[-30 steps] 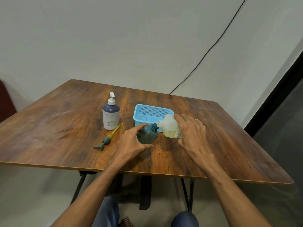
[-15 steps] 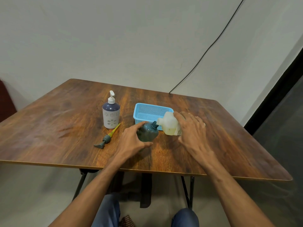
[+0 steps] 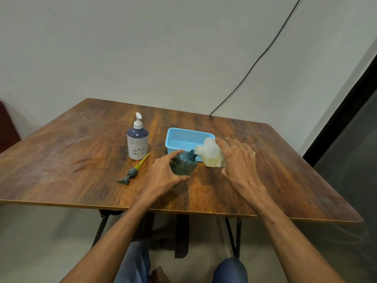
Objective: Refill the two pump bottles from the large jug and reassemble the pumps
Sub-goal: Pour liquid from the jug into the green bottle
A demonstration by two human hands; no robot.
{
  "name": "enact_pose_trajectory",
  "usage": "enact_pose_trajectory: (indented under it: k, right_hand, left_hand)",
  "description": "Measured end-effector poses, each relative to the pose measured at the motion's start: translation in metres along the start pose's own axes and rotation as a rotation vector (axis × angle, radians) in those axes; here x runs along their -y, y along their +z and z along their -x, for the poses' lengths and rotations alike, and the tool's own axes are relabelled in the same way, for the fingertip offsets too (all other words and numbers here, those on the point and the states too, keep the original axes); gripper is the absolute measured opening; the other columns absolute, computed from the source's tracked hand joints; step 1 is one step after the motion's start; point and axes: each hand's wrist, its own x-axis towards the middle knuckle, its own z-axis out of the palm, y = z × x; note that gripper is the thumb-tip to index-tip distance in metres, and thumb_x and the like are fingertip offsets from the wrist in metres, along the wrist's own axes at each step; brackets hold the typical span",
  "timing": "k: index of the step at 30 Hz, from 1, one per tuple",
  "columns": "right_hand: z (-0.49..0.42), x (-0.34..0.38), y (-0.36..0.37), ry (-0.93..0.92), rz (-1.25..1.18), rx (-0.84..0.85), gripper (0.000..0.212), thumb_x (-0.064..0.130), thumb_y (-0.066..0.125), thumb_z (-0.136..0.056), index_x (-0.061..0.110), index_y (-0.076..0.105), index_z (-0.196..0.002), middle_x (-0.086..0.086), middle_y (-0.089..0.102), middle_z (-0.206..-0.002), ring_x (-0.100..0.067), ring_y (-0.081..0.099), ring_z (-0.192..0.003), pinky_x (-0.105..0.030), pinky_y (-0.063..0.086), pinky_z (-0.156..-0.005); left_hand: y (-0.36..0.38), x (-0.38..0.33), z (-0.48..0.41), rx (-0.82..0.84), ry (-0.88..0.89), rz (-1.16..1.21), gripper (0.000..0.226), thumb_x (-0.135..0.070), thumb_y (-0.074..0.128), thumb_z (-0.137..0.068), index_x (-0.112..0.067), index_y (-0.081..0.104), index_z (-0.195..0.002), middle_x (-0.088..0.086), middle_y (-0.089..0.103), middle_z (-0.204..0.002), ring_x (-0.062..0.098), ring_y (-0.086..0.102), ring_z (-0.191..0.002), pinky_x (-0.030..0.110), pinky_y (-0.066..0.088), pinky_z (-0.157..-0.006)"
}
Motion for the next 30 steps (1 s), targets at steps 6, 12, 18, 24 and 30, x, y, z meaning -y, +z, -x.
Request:
enact_pose_trajectory:
  k: [6,12,18,24,30]
  right_hand:
    - [0.0000,-0.0002,-0.0008,-0.005,0.009,0.004,0.084,0.014,0.084,-0.064,0.020,0.048,-0.140,-0.010,0.059,-0.134,-0.033,0.056,-0.122,-0.052,0.044,-0.101]
    - [0.0014,-0.0006,0.0020,-0.005,0.011,0.002,0.084,0.014,0.086,-0.062,0.020,0.049,-0.138,-0.011,0.060,-0.132,-0.034,0.057,-0.120,-0.053,0.045,-0.100]
    - [0.0012,-0.0013,0.0020,-0.011,0.011,0.000,0.083,0.011,0.084,-0.063,0.020,0.049,-0.138,-0.011,0.060,-0.131,-0.034,0.057,-0.119,-0.053,0.044,-0.100]
    - [0.0015,-0.0015,0.0040,-0.015,0.010,-0.007,0.082,0.011,0.084,-0.062,0.020,0.050,-0.136,-0.010,0.061,-0.129,-0.034,0.058,-0.117,-0.052,0.045,-0.098]
    - [0.0015,-0.0016,0.0027,-0.012,0.005,-0.018,0.085,0.010,0.086,-0.060,0.019,0.051,-0.137,-0.011,0.061,-0.129,-0.035,0.058,-0.116,-0.053,0.045,-0.098]
  left_hand:
    - [0.0004,0.0000,0.0006,0.004,-0.008,-0.004,0.092,-0.032,0.092,-0.068,-0.021,0.048,-0.148,0.003,0.060,-0.139,0.014,0.058,-0.117,0.025,0.051,-0.094]
    - [0.0010,0.0006,0.0011,0.002,-0.010,-0.017,0.093,-0.034,0.092,-0.067,-0.023,0.048,-0.148,0.001,0.060,-0.140,0.013,0.058,-0.118,0.029,0.052,-0.097]
    - [0.0012,0.0010,0.0024,-0.004,-0.005,-0.011,0.092,-0.034,0.092,-0.067,-0.023,0.049,-0.148,0.001,0.061,-0.138,0.014,0.059,-0.117,0.036,0.055,-0.099]
    - [0.0016,0.0010,0.0018,-0.001,-0.010,-0.013,0.093,-0.034,0.093,-0.066,-0.022,0.049,-0.147,0.002,0.062,-0.138,0.014,0.059,-0.116,0.034,0.054,-0.098]
    - [0.0018,-0.0009,0.0015,-0.007,-0.009,-0.016,0.091,-0.031,0.092,-0.068,-0.021,0.050,-0.147,0.002,0.062,-0.138,0.013,0.059,-0.116,0.025,0.049,-0.096]
